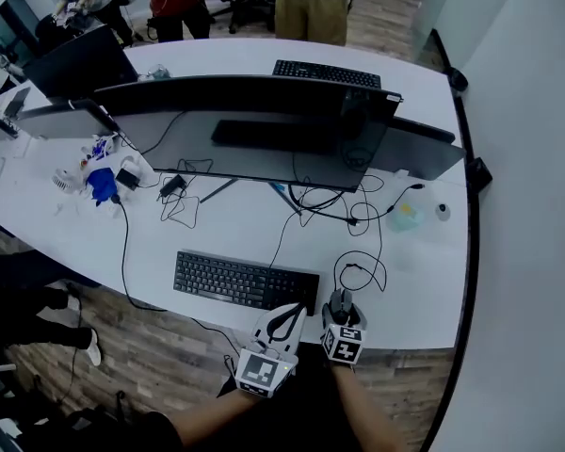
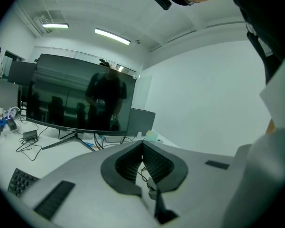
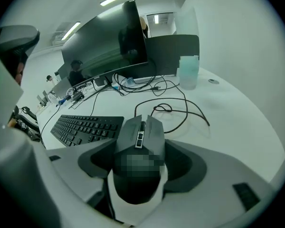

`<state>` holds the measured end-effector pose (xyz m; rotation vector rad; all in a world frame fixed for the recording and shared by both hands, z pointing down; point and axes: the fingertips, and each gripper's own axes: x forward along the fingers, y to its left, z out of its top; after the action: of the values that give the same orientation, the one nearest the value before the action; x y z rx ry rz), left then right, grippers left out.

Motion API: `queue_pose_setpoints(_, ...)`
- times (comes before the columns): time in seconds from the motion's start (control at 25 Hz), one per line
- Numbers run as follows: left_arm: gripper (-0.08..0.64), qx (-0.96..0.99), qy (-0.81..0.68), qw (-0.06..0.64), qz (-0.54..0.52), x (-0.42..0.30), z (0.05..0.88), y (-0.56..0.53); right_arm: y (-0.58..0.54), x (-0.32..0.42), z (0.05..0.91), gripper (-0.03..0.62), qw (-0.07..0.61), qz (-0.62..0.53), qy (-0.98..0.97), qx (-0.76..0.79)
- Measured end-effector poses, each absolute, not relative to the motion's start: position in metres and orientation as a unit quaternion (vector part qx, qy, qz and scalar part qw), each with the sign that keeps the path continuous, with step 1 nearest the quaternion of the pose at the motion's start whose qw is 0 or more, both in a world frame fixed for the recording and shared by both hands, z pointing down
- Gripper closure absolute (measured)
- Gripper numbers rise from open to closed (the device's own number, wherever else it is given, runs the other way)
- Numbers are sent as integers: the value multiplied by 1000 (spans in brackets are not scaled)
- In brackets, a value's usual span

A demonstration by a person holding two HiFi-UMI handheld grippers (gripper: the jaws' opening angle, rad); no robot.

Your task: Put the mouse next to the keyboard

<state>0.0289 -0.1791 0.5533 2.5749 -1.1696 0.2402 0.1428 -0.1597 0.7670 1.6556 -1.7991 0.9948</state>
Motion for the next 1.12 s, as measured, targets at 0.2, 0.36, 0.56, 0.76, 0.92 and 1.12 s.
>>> queue_pose_setpoints(0.2,551,885,-418,179,96,28,572,-183,-158,142,785,276,264,382,-647,605)
queue_pose_setpoints(0.36,550,878,-428,190,99,22,579,-187,-161,143,794,276,263,393,-642,604)
queue_pose_setpoints(0.56,549,868,-442,203,97,14,582,-197,-165,144,803,276,280,394,-636,601)
queue_pose_setpoints(0.76,550,866,-448,202,95,7,583,-202,-165,143,806,275,299,382,-637,599)
queue_pose_setpoints(0.92,551,864,-451,204,93,1,583,-200,-163,141,806,275,305,388,-636,594)
queue_pose_setpoints(1.12,550,864,-452,206,88,-6,582,-197,-162,141,805,275,322,384,-632,591)
